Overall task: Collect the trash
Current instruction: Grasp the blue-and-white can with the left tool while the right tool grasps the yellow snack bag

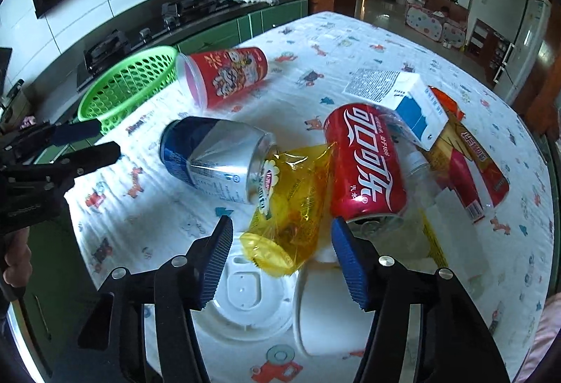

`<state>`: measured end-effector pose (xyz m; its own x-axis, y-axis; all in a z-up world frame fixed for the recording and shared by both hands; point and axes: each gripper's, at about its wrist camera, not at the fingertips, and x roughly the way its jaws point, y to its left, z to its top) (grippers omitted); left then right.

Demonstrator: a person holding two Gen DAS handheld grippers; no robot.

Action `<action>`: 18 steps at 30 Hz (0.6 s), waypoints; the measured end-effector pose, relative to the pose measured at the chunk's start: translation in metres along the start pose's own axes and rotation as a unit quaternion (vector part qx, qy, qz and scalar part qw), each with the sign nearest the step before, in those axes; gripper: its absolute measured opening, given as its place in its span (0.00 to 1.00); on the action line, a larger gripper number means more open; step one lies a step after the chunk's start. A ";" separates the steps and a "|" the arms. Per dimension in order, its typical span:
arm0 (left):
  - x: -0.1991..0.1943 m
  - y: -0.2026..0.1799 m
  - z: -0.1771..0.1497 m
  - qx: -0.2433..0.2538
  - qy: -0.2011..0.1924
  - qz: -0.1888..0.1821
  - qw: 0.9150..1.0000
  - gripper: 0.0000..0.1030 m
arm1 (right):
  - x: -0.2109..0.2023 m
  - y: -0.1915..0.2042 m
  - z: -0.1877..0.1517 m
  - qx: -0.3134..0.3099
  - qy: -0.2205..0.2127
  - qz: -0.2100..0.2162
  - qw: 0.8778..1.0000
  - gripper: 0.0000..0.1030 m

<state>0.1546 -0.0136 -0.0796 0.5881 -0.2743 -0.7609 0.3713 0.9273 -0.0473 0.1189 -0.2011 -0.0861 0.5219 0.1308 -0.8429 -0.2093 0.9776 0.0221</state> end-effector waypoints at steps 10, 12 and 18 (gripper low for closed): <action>0.021 -0.025 0.025 0.160 -0.003 -0.039 0.986 0.77 | 0.026 -0.020 0.007 0.025 0.029 0.021 0.999 0.34; 0.029 -0.032 0.029 0.191 0.005 -0.043 0.981 0.77 | 0.027 -0.022 0.008 0.029 0.031 0.024 0.999 0.31; 0.056 -0.047 0.034 0.255 0.032 -0.072 0.964 0.77 | 0.021 -0.027 0.006 0.033 0.037 0.029 0.998 0.24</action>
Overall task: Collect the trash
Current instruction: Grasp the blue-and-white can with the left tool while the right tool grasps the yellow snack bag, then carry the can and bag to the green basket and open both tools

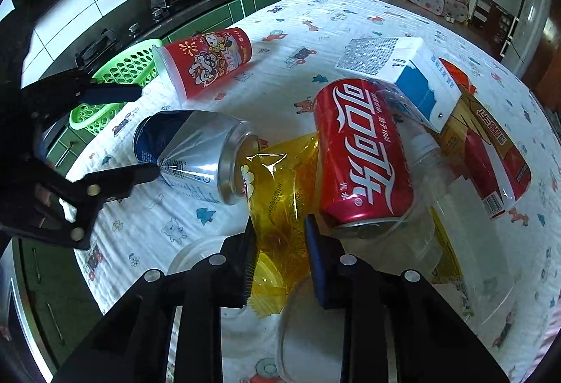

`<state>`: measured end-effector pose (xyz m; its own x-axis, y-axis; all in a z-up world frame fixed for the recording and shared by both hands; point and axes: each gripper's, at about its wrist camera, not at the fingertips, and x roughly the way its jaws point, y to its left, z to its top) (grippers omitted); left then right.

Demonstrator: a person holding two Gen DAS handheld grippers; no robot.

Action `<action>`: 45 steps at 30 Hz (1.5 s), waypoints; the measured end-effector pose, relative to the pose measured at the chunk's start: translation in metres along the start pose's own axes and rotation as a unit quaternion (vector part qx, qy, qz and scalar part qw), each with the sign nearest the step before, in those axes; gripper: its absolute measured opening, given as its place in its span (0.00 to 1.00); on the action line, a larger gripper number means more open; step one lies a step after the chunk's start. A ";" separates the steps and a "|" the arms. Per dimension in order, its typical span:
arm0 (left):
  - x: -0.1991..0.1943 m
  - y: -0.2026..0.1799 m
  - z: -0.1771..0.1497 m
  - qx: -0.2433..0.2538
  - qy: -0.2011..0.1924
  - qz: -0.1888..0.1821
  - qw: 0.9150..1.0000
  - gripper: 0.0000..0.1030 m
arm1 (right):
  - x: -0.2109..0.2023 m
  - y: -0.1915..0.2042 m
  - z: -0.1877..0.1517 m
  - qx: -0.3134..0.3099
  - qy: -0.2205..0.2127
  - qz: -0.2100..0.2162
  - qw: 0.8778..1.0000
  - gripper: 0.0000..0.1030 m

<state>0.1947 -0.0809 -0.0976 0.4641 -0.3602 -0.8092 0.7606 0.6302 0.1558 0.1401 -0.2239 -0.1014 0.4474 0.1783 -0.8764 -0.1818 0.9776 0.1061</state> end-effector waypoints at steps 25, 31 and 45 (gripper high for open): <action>0.033 0.004 0.017 0.010 0.043 -0.051 0.998 0.80 | -0.032 -0.003 -0.006 0.006 -0.022 0.009 1.000 0.22; 0.044 0.014 0.019 0.003 0.061 -0.067 0.996 0.86 | -0.034 -0.003 -0.009 0.006 -0.022 0.009 1.000 0.22; 0.022 0.013 0.007 -0.070 0.036 -0.038 0.996 0.73 | -0.051 -0.003 -0.005 0.003 -0.043 0.020 0.999 0.22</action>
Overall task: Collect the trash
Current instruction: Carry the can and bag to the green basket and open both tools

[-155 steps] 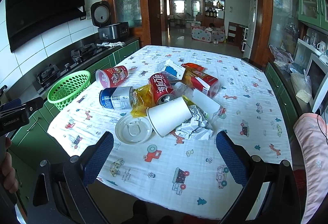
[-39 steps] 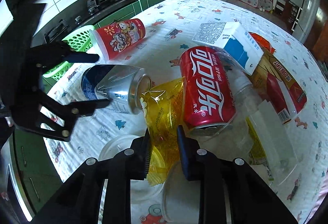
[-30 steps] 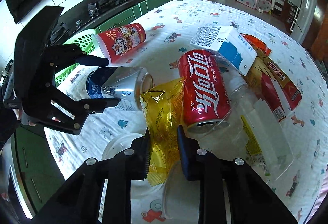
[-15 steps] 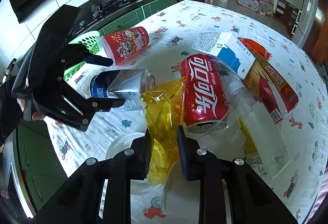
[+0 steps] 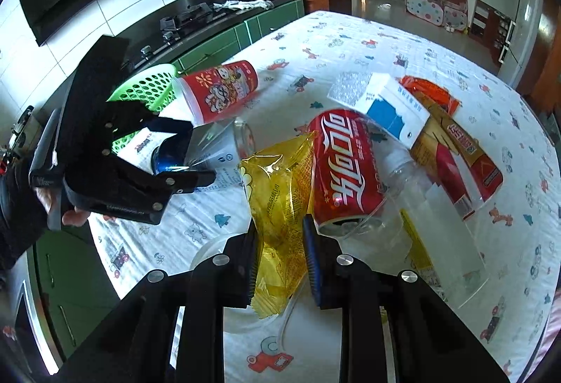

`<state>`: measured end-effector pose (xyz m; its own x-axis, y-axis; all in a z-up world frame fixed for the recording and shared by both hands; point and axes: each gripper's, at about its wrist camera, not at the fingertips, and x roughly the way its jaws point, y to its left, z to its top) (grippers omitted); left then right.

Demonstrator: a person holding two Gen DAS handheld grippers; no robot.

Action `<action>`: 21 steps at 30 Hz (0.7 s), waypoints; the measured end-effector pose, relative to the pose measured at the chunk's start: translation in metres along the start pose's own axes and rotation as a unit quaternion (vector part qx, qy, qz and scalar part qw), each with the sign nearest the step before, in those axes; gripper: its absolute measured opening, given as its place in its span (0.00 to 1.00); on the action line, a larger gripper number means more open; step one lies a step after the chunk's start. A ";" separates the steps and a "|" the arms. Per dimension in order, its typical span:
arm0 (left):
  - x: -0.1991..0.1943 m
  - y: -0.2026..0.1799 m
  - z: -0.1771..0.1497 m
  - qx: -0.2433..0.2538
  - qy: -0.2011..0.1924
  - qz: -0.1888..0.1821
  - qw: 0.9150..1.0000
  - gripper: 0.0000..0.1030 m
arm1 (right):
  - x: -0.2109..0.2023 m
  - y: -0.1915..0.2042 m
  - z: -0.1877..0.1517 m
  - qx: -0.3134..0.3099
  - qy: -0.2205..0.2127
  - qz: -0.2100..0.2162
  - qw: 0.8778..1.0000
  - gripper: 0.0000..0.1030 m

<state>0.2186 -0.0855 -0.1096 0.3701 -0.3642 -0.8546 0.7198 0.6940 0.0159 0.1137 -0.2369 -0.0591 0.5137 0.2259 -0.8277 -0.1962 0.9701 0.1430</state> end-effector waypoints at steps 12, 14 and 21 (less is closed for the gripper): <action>-0.113 0.039 -0.047 -0.194 -0.079 0.103 0.972 0.72 | -0.020 0.032 0.035 -0.065 -0.027 0.055 0.996 0.22; -0.133 0.062 -0.059 -0.228 -0.087 0.131 0.961 0.72 | -0.016 0.046 0.048 -0.074 -0.031 0.067 0.995 0.22; -0.159 0.163 -0.088 -0.312 -0.073 0.202 0.925 0.72 | 0.018 0.114 0.099 -0.102 -0.035 0.095 0.990 0.23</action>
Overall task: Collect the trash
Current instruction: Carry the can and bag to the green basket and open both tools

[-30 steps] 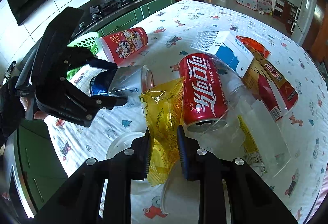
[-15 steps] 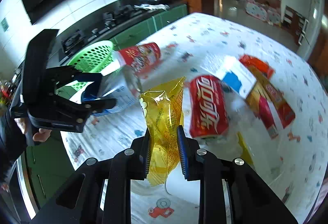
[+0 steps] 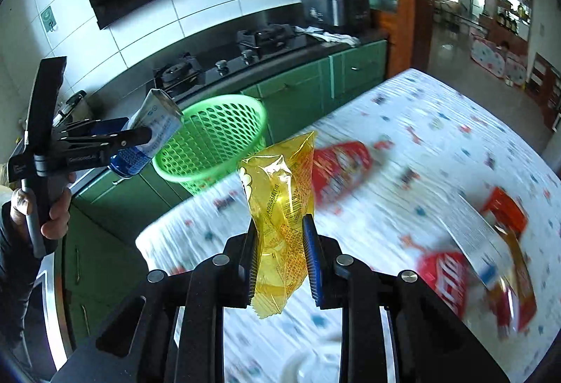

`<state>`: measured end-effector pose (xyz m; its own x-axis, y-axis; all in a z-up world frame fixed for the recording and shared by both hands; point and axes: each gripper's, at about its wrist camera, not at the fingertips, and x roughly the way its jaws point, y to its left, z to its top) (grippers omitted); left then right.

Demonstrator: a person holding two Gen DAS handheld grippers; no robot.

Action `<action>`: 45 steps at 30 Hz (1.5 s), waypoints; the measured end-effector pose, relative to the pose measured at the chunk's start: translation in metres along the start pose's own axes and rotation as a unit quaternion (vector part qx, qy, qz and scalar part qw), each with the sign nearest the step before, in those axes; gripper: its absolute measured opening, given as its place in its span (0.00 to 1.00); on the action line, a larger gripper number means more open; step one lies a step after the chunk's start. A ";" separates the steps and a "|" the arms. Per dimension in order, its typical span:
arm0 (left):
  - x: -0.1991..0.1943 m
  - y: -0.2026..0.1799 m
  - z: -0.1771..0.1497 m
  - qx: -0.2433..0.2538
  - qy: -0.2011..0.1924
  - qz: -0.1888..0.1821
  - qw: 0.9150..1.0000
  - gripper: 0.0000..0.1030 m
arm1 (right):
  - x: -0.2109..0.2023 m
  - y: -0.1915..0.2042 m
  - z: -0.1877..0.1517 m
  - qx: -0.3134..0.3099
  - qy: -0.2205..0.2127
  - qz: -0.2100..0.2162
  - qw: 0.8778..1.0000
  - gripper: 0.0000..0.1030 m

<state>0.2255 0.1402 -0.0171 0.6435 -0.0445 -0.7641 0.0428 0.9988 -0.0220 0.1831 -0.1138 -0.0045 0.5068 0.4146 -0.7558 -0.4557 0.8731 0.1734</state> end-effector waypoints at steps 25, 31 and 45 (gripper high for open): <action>0.144 0.126 0.025 -0.097 0.088 -0.007 0.991 0.72 | 0.211 0.097 0.117 0.065 0.053 0.041 0.996 0.56; 0.137 0.117 0.027 -0.088 0.074 0.010 0.993 0.77 | 0.189 0.096 0.110 0.028 0.033 0.029 0.999 0.65; 0.073 0.048 0.022 -0.047 0.021 0.038 0.998 0.81 | 0.093 0.051 0.053 -0.004 -0.013 -0.039 0.999 0.77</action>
<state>0.2912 0.1842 -0.0601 0.6087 0.0310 -0.7928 -0.0778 0.9968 -0.0207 0.2456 -0.0171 -0.0329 0.5601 0.3519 -0.7500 -0.4201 0.9009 0.1090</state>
